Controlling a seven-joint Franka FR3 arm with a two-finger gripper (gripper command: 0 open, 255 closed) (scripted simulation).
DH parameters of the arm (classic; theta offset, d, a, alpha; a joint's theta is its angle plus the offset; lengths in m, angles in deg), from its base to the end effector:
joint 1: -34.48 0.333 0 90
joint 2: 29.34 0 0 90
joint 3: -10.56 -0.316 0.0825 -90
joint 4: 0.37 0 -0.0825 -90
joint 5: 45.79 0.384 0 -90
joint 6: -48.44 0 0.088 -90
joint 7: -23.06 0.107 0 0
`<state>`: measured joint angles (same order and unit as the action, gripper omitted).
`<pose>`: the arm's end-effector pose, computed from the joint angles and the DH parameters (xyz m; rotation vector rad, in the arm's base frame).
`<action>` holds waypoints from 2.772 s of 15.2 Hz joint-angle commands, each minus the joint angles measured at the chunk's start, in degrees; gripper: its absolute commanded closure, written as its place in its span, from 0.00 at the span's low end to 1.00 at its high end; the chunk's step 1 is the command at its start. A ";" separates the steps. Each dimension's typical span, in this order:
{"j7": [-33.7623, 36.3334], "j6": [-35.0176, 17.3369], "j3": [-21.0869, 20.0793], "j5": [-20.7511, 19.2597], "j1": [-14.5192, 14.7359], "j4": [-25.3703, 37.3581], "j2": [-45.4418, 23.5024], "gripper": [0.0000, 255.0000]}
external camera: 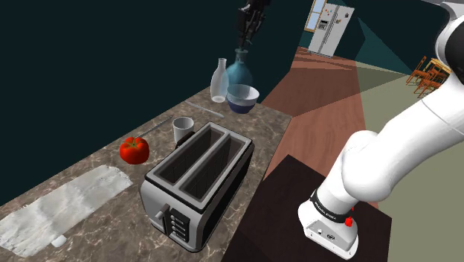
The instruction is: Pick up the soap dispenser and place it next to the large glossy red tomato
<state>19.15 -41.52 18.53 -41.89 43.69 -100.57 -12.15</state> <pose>0.4578 0.0053 0.6913 -3.0260 -0.1479 -0.1834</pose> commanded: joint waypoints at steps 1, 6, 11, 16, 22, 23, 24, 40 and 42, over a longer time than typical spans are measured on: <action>2.76 -1.30 -1.87 0.24 0.92 -0.88 -0.13 1.00; 9.45 -4.06 -6.50 0.73 3.29 -2.25 -0.95 1.00; 16.04 -6.62 -10.97 0.93 5.67 -1.92 -3.30 1.00; 22.63 -8.84 -15.22 0.49 8.12 0.16 -7.12 1.00; 30.61 -10.75 -19.97 -1.27 11.24 5.10 -13.63 1.00; 31.95 -10.95 -20.69 -1.72 11.83 6.21 -14.92 1.00; 33.29 -11.12 -21.39 -2.22 12.43 7.40 -16.27 1.00; 41.37 -19.13 -24.85 -6.02 16.68 7.86 -25.00 1.00; 41.37 -20.68 -24.83 -6.02 16.64 6.25 -24.94 1.00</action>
<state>60.43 -61.32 -6.27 -47.89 60.30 -93.48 -37.12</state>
